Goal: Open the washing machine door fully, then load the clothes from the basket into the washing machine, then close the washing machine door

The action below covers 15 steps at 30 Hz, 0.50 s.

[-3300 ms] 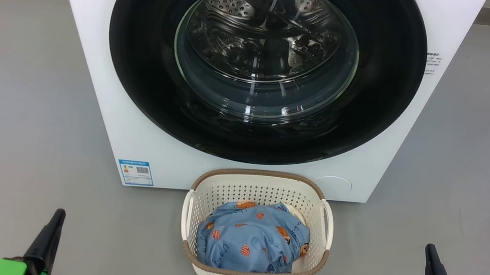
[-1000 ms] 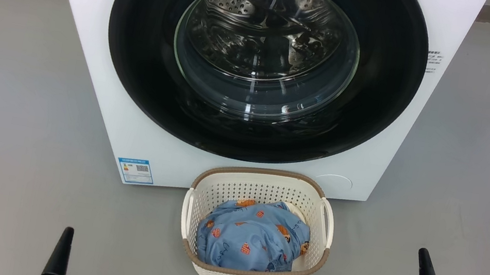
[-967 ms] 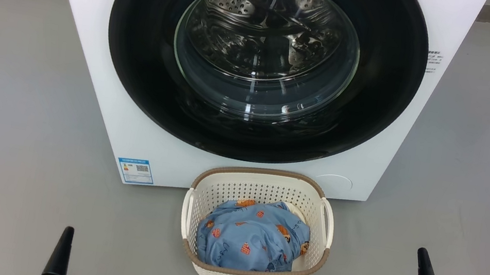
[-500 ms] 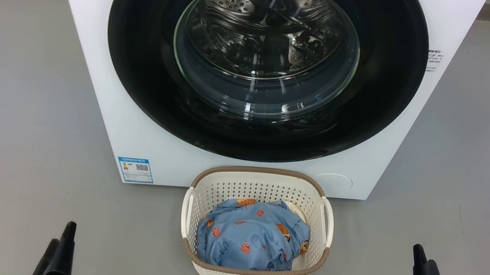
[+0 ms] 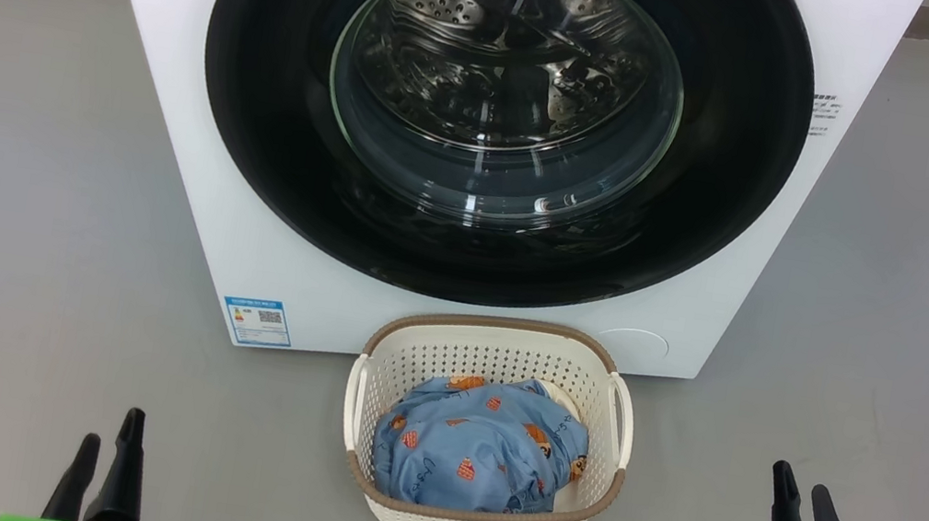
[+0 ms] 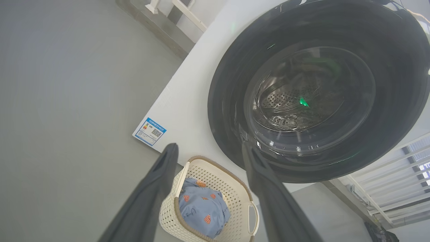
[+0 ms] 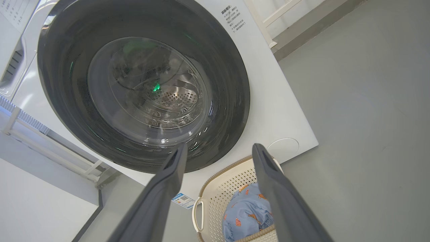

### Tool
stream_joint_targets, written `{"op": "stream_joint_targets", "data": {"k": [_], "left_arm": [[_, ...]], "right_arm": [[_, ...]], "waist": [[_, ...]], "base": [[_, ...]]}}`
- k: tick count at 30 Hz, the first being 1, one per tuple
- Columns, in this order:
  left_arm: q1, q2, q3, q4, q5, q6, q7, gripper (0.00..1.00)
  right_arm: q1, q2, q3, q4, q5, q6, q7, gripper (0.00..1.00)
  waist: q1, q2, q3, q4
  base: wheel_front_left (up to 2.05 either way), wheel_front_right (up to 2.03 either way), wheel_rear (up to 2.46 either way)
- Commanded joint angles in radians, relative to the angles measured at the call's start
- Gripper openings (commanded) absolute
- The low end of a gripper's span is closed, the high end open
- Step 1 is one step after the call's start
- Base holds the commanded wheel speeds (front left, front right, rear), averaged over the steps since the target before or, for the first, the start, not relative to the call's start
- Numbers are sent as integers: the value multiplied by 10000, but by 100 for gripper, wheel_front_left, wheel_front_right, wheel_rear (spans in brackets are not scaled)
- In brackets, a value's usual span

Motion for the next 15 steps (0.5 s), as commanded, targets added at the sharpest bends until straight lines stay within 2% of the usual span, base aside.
{"op": "stream_joint_targets", "data": {"k": [1, 15], "left_arm": [[-413, 196, 193, -338, 429, -19, -153, 100], [-480, 236, 174, -423, 1917, -22, -538, 100]], "right_arm": [[-180, -152, 228, -342, -416, 10, -161, 100], [-199, -216, 336, -539, -1929, 12, -543, 100]], "waist": [[-1, 0, 4, -4], [-1, 0, 45, 5]], "base": [[0, 0, 0], [0, 0, 0]]}}
